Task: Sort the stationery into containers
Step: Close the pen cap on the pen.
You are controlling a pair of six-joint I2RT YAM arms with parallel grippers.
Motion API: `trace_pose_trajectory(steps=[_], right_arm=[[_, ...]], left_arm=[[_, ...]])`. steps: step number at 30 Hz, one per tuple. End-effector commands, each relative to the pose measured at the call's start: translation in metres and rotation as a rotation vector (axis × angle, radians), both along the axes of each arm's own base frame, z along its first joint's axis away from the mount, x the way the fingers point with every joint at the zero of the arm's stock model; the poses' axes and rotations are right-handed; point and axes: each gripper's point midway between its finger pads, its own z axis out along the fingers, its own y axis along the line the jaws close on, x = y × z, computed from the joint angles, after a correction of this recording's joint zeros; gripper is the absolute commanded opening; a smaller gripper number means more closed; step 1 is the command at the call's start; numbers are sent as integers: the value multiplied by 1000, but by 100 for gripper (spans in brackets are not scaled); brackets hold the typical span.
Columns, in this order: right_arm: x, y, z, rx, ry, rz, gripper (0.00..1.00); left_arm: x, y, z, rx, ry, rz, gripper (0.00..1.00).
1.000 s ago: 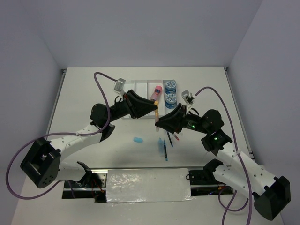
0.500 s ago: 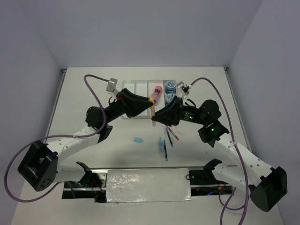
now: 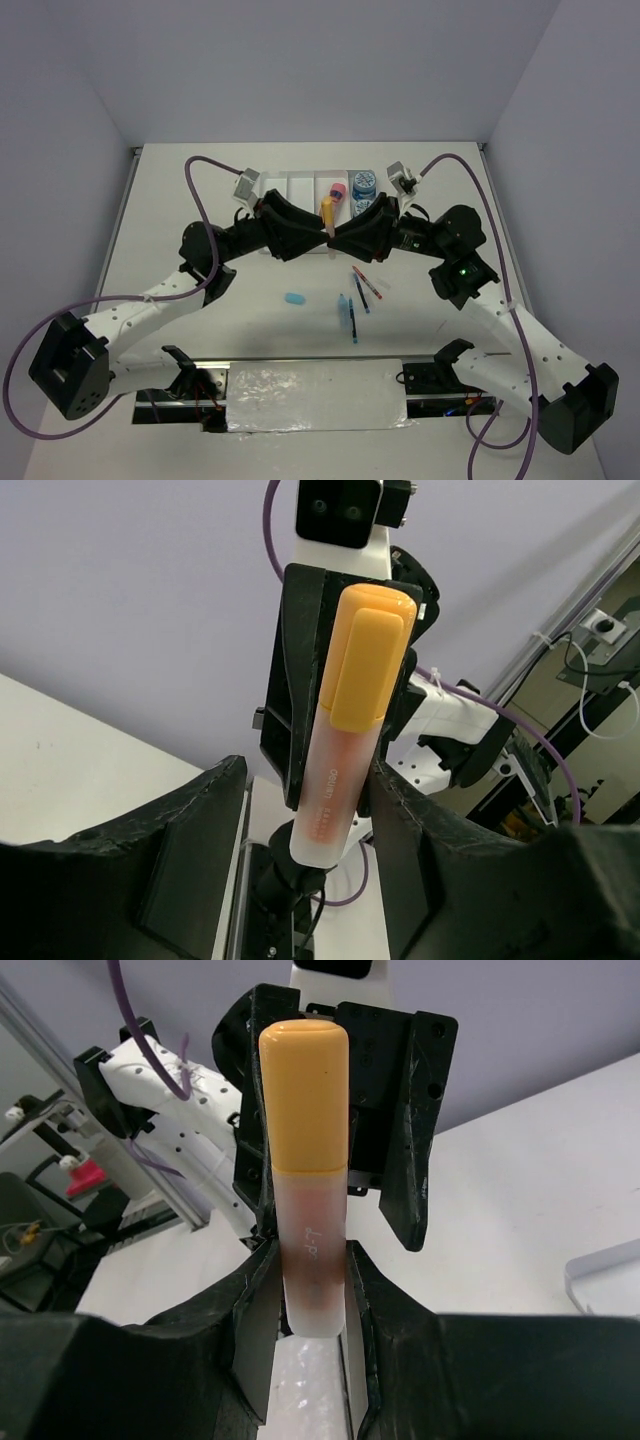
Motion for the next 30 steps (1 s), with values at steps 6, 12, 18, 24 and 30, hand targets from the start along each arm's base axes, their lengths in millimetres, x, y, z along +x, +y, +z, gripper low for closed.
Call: trace_pose_trajectory(steps=[6,12,18,24,30], right_arm=[[4,-6,20,-15,-96,-72,0],[7,-2,9,-39,-63,-81,0],[6,5,4,-59,-48,-69,0],[8,10,0,-62,-36,-68,0],[16,11,7,-42,-8,-98,0]], left_arm=[[-5,3,25,16,-115,23,64],[-3,3,29,24,-143,44,64],[4,2,32,32,-152,74,62],[5,1,31,43,-157,79,45],[1,1,23,62,-157,56,15]])
